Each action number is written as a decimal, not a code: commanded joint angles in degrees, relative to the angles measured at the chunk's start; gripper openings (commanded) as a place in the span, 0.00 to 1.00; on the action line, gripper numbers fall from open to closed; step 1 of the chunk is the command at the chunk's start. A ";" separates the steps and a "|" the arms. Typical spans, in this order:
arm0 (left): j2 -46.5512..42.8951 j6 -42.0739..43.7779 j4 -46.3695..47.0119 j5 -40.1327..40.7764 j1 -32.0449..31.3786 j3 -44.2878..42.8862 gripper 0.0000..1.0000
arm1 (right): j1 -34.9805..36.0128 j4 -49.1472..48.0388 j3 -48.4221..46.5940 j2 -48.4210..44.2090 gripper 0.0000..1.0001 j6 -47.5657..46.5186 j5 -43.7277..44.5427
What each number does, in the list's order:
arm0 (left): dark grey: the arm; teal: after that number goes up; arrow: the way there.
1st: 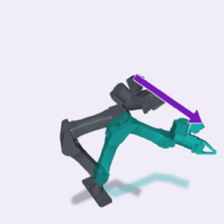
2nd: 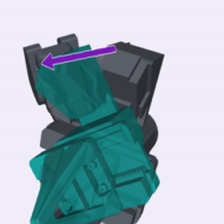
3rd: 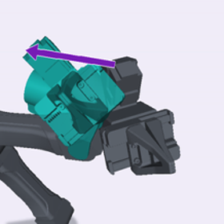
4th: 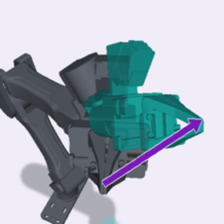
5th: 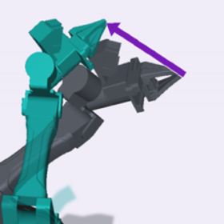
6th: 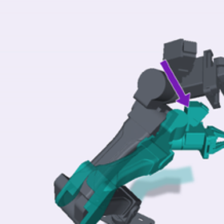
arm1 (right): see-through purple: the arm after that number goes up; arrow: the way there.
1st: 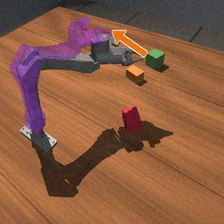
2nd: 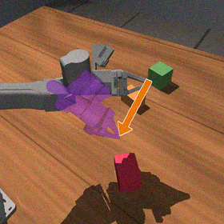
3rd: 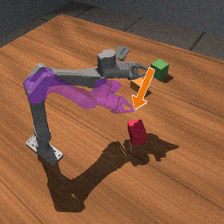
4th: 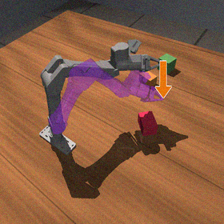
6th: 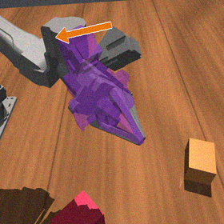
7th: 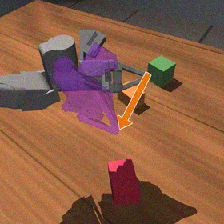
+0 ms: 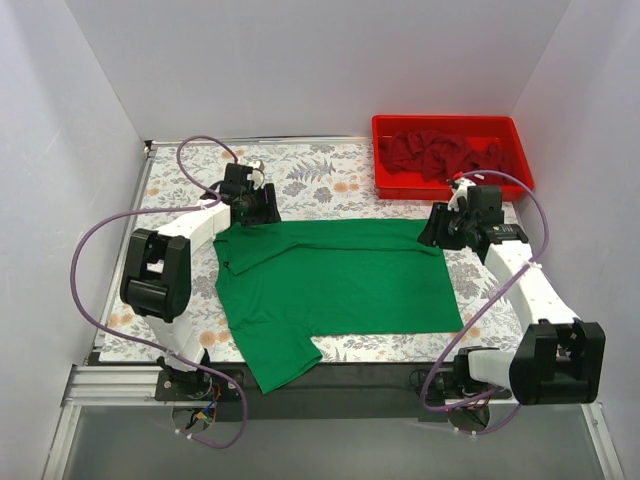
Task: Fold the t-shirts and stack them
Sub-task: Fold the tshirt
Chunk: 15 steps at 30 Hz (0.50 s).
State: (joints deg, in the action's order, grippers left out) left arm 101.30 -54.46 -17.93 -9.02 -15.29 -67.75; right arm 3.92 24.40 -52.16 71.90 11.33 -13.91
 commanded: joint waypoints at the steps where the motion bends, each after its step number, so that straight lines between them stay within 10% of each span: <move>1: 1.52 -0.47 1.06 0.75 -0.71 -3.44 0.50 | 0.29 2.05 2.67 -4.47 0.43 -0.70 -2.61; 15: 7.68 -6.80 -0.35 10.14 -4.75 -5.99 0.41 | 0.47 2.93 6.98 -10.81 0.43 -1.58 -4.72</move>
State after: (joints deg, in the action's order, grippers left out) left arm 109.19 -60.10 -18.00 -3.27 -19.33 -71.33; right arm 4.21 27.29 -45.76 62.35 10.57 -17.06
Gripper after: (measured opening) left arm 0.416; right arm 0.432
